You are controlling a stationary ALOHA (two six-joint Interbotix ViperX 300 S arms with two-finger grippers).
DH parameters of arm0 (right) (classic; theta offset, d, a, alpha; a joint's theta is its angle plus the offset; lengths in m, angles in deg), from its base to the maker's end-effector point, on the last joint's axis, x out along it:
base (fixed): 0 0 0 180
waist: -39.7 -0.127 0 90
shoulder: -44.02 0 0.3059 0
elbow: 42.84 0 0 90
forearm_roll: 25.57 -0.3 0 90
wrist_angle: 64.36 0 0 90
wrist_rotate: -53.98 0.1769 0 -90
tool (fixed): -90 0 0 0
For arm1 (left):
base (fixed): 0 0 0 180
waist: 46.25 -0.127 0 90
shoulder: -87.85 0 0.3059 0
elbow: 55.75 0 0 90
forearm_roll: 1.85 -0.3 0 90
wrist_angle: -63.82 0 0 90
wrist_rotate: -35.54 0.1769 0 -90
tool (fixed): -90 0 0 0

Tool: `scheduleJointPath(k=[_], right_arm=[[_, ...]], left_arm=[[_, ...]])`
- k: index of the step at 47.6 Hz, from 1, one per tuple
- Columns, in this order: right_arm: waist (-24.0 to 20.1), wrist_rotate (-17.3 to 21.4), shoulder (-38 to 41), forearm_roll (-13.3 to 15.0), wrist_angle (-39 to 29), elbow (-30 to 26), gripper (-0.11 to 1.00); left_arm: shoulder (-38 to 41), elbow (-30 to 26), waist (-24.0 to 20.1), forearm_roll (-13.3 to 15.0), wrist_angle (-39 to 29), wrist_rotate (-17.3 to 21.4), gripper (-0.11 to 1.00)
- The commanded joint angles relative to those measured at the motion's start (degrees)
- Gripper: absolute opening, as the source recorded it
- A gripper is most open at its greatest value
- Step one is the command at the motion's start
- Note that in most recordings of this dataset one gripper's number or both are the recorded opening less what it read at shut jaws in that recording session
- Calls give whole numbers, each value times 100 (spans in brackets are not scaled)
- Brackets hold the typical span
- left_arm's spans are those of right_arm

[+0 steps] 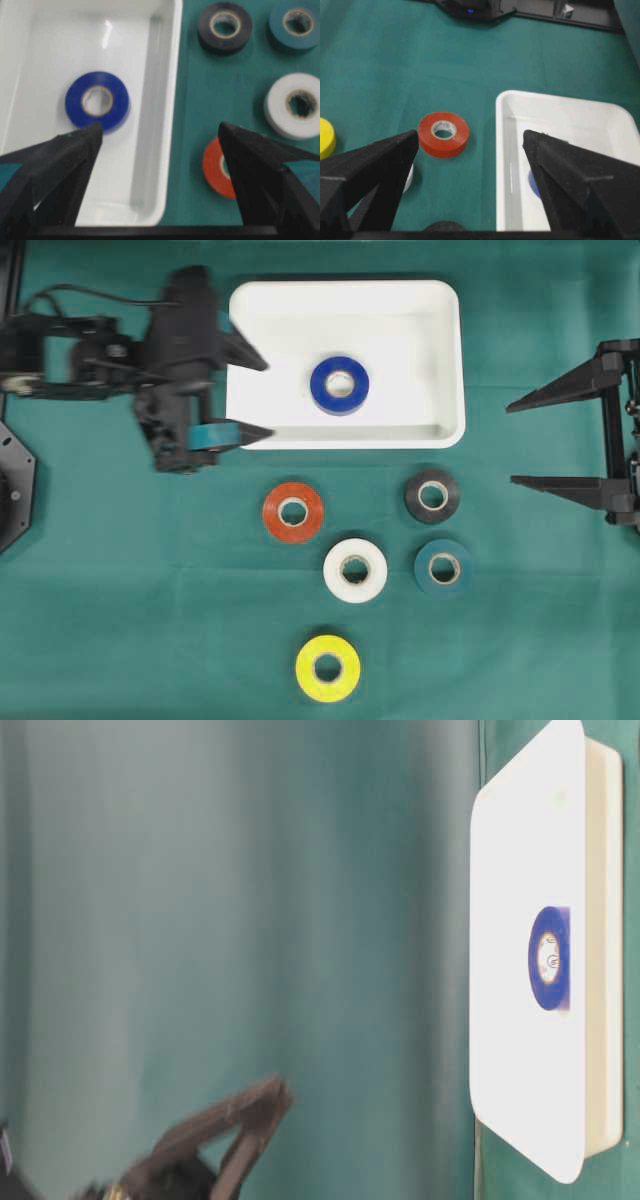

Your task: Pick up the tape from a random location and place it into the white case.

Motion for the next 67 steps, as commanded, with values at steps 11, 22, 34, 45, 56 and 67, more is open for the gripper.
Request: scheduleJointPath(k=[11,22,34,45,56,67], right_arm=[[9,-18,-35,35,9,-149,92],[0,-18,-35,53,9,-132,92],[9,-18,-18,53,9,-105,92],[0,0,-18,53,9,-105,92],[-18,26,-9,35,9,-105,92],[-352,35,0,35,-62,-105,92]], left_arm=[[-1503,1063,53,26,791,-9,94],[-2197,1846,62,44,976,-26,94],[-2549,2417,105,62,1336,-44,94],[-2549,2435,114,62,1380,-44,94],[-2549,2435,123,62,1380,-44,95],[-2549,2435,114,62,1380,-44,95]])
